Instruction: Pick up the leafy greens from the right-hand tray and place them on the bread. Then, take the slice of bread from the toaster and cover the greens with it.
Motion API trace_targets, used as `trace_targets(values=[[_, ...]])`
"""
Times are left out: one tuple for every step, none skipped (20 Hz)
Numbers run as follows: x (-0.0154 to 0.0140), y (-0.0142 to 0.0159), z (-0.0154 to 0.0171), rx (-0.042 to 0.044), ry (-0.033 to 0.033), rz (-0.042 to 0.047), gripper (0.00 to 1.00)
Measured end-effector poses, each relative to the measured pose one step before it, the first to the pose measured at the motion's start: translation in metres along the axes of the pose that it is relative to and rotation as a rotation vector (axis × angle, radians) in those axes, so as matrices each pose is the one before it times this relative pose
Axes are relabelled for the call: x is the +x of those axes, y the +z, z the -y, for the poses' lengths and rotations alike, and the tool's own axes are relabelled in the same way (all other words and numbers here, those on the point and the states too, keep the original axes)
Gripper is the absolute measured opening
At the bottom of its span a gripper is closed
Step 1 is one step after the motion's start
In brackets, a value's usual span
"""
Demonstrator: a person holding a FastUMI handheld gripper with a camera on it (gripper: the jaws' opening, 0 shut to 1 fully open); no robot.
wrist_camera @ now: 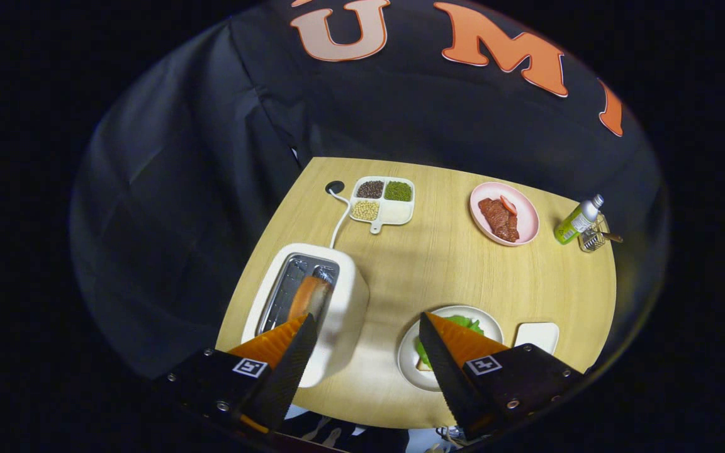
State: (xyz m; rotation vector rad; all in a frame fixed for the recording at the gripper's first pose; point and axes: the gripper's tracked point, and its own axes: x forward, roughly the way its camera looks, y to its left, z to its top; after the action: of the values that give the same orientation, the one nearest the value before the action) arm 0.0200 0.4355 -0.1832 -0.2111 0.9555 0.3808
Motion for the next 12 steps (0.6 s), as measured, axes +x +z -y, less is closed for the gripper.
trace_targets(values=[[0.0048,0.00143,-0.00586,-0.00193,-0.00234,-0.00205,0.98],[0.00455,0.00167,-0.00591,0.00146,-0.00039,-0.00703,0.99],[0.00563,-0.00014,-0.00717,0.00554,0.00402,-0.00904,0.98],[0.00611,0.00053,-0.00439,0.00606,0.00048,-0.00915,0.98],[0.00433,-0.0004,-0.00398,0.00195,-0.00188,-0.00614,0.98],[0.00438,0.00033,-0.00157,0.00106,-0.00508,-0.00598,0.99],[0.00515,-0.00017,-0.004,0.00144,-0.00325,-0.00865,0.98],[0.00616,-0.00123,-0.00214,0.00522,-0.00291,-0.00972,0.98],[0.00475,-0.00282,-0.00052,0.00686,-0.00536,-0.01076,0.97],[0.00576,-0.00272,-0.00054,0.00257,-0.00393,-0.01382,0.96],[0.00342,-0.00092,-0.00339,0.00266,0.0054,-0.01126,0.94],[0.00376,-0.00148,-0.00214,0.00316,0.00141,-0.0083,0.9]])
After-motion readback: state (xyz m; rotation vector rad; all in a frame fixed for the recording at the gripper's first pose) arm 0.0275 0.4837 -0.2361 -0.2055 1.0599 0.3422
